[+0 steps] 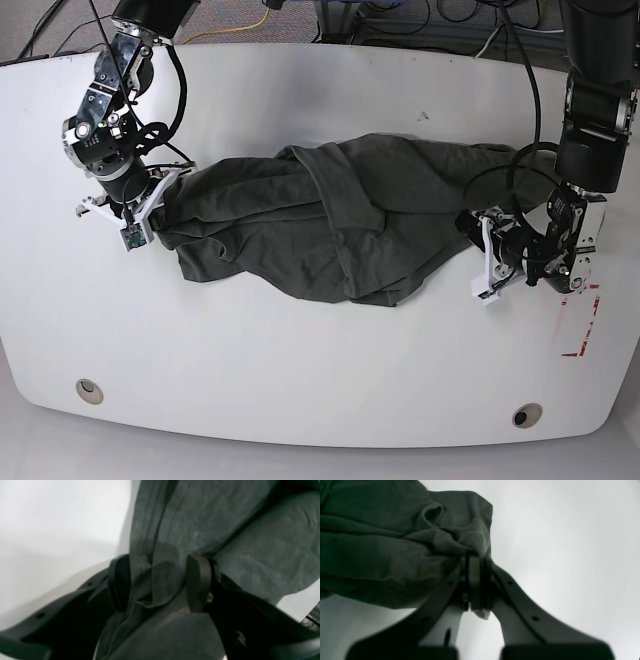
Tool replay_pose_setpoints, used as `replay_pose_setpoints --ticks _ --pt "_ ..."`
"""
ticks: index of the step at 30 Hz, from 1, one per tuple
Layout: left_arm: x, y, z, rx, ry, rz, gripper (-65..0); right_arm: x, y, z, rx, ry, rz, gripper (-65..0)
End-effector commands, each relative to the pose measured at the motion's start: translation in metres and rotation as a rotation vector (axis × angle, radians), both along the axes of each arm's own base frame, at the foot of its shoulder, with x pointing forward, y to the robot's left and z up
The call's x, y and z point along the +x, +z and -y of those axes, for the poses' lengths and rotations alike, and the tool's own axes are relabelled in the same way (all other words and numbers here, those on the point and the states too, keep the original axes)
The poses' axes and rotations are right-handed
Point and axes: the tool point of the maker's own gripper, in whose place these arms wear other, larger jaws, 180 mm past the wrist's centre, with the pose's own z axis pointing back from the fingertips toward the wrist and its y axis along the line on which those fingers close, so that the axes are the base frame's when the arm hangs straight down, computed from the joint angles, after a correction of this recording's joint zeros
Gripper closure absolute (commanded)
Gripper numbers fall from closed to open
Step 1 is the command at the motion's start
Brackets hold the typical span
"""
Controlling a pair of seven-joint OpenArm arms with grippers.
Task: Layout the t-shirt on the table in an organized manner, then fold the t-shirt properly
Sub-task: 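Grasp the shirt fabric with the left gripper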
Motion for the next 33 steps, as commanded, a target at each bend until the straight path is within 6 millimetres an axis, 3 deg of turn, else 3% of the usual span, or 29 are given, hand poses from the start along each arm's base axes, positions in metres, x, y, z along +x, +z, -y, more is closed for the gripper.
replay_pose_setpoints --ticks 1,7,13,25,28,33 --pt "0.014 0.014 0.009 -0.019 -0.013 0.043 -31.9 0.008 0.016 0.0 0.0 0.01 0.058 0.0" --pt "0.008 0.007 0.013 0.016 -0.055 0.027 -30.7 0.008 0.016 0.0 0.0 0.01 0.058 0.0" --pt "0.009 0.003 0.024 0.029 -0.082 0.029 -20.6 0.008 0.016 0.0 0.0 0.01 0.058 0.0" --pt "0.011 0.002 0.021 0.054 -0.086 0.038 -0.6 0.008 0.016 0.0 0.0 0.01 0.058 0.0" --pt "0.014 0.005 0.022 0.048 -0.083 0.048 0.0 0.008 0.016 0.0 0.0 0.01 0.058 0.0" --pt "0.034 0.035 0.032 -0.006 -0.073 0.163 0.0 0.012 0.019 0.0 0.0 0.01 0.069 0.0"
